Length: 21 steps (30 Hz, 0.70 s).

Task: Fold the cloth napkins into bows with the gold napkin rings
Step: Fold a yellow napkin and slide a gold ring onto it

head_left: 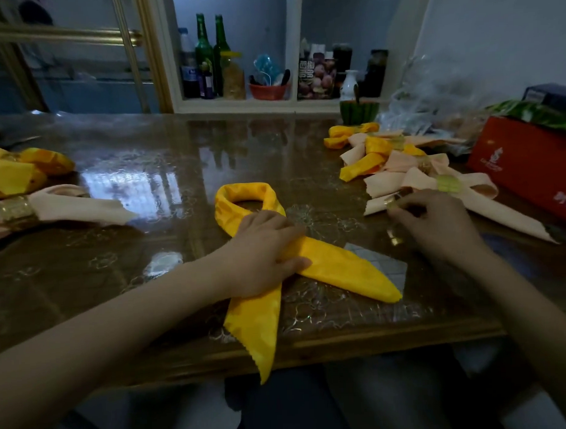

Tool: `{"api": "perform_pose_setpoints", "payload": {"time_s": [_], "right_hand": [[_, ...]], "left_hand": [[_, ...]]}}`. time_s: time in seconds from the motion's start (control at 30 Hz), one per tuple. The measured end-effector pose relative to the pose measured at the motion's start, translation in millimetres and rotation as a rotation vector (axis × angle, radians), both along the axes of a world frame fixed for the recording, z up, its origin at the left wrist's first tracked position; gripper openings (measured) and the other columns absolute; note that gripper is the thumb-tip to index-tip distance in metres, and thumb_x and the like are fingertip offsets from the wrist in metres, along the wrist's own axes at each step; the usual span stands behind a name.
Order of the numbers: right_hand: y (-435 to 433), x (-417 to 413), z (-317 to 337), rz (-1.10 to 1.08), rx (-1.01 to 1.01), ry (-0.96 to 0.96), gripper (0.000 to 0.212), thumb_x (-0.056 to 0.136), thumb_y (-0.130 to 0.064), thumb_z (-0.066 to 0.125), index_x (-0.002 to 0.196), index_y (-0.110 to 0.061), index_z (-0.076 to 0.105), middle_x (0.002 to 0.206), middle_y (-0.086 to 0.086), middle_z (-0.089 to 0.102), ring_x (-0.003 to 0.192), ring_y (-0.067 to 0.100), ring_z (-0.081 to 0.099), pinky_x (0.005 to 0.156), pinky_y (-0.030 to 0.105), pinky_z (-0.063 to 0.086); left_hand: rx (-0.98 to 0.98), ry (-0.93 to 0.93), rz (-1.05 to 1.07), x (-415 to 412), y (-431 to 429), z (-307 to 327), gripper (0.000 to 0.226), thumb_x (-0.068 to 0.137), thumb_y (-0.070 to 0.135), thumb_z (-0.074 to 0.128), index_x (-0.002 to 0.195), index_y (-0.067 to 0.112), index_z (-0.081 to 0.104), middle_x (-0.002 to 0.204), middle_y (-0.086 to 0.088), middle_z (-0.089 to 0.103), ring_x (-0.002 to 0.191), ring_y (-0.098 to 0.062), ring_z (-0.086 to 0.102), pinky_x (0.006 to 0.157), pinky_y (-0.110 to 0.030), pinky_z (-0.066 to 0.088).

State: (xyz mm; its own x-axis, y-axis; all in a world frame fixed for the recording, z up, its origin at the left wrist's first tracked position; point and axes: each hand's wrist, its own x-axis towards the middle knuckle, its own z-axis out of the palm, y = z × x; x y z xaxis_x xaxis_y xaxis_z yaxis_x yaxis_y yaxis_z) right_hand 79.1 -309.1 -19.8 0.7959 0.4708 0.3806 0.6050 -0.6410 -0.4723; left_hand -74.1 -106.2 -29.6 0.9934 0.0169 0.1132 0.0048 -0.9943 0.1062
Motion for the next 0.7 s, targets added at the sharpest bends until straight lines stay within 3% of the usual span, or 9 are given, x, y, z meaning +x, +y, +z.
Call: {"api": "perform_pose_setpoints", "payload": {"time_s": [0.1,0.2,0.27,0.33,0.4,0.47,0.57,0.7], "right_hand": [[12.2,-37.0,11.4,0.311,0.079,0.117,0.009,0.088,-0.024,0.06,0.094,-0.024,0.067,0.089,-0.012,0.061,0.081,-0.002,0.054,0.067,0.009,0.04],[26.9,-61.0,6.3,0.46,-0.02,0.164,0.012,0.087,-0.025,0.059,0.089,-0.037,0.062,0.094,-0.016,0.059,0.087,-0.005,0.053,0.071,0.007,0.041],[33.9,-68.1,1.5,0.502,-0.019,0.186,0.014,0.09,-0.024,0.054,0.092,-0.029,0.067,0.096,-0.013,0.059,0.089,-0.003,0.053,0.074,0.011,0.042],[36.8,-69.7,0.3,0.491,0.054,0.235,0.023,0.094,-0.02,0.048,0.094,-0.013,0.07,0.088,-0.008,0.059,0.081,-0.003,0.053,0.069,0.011,0.04],[40.9,-68.2,0.8,0.419,0.037,0.178,0.021,0.093,-0.017,0.051,0.105,-0.016,0.069,0.086,-0.014,0.058,0.076,-0.003,0.052,0.068,0.008,0.04],[45.5,-66.1,-0.1,0.353,-0.048,0.057,0.028,0.089,-0.016,0.06,0.116,-0.021,0.065,0.095,-0.015,0.061,0.073,-0.004,0.051,0.067,0.005,0.041],[51.0,-65.7,1.4,0.343,-0.127,0.034,0.031,0.088,-0.019,0.062,0.119,-0.023,0.064,0.101,-0.005,0.066,0.07,-0.001,0.05,0.065,0.007,0.04],[57.0,-62.5,1.3,0.385,-0.195,0.05,0.017,0.088,-0.02,0.062,0.103,-0.021,0.07,0.074,-0.013,0.057,0.066,0.004,0.049,0.06,0.021,0.038]], "left_hand": [[-0.004,0.058,0.025,12.8,-1.1,4.8,0.055,0.092,0.047,0.047,0.142,0.029,0.034,0.14,0.001,0.037,0.133,-0.019,0.023,0.11,-0.035,0.009],[-0.003,0.098,0.066,24.5,-6.6,13.2,0.048,0.089,0.044,0.054,0.132,0.024,0.047,0.13,-0.003,0.045,0.127,-0.025,0.031,0.106,-0.04,0.019],[-0.055,0.067,0.069,29.5,-9.6,11.9,0.035,0.088,0.038,0.057,0.119,0.021,0.056,0.121,-0.004,0.051,0.12,-0.025,0.039,0.103,-0.04,0.024],[-0.211,-0.032,0.053,28.4,-6.6,5.2,0.009,0.086,0.029,0.061,0.091,0.021,0.06,0.098,0.003,0.056,0.101,-0.02,0.047,0.097,-0.038,0.029],[-0.43,-0.129,0.044,23.7,-1.7,-4.0,0.014,0.084,0.02,0.065,0.073,0.021,0.057,0.075,0.015,0.049,0.081,-0.012,0.045,0.091,-0.037,0.033],[-0.531,-0.247,0.01,21.9,2.7,-14.8,0.006,0.081,0.018,0.07,0.08,0.015,0.064,0.07,0.019,0.049,0.079,-0.011,0.048,0.088,-0.039,0.036],[-0.552,-0.345,0.001,21.2,4.7,-21.2,0.008,0.079,0.016,0.072,0.081,0.017,0.064,0.07,0.02,0.05,0.08,-0.012,0.052,0.086,-0.039,0.039],[-0.52,-0.433,0.026,21.5,1.2,-22.2,0.016,0.08,0.015,0.066,0.079,0.022,0.052,0.073,0.016,0.045,0.082,-0.011,0.046,0.088,-0.038,0.036]]}}
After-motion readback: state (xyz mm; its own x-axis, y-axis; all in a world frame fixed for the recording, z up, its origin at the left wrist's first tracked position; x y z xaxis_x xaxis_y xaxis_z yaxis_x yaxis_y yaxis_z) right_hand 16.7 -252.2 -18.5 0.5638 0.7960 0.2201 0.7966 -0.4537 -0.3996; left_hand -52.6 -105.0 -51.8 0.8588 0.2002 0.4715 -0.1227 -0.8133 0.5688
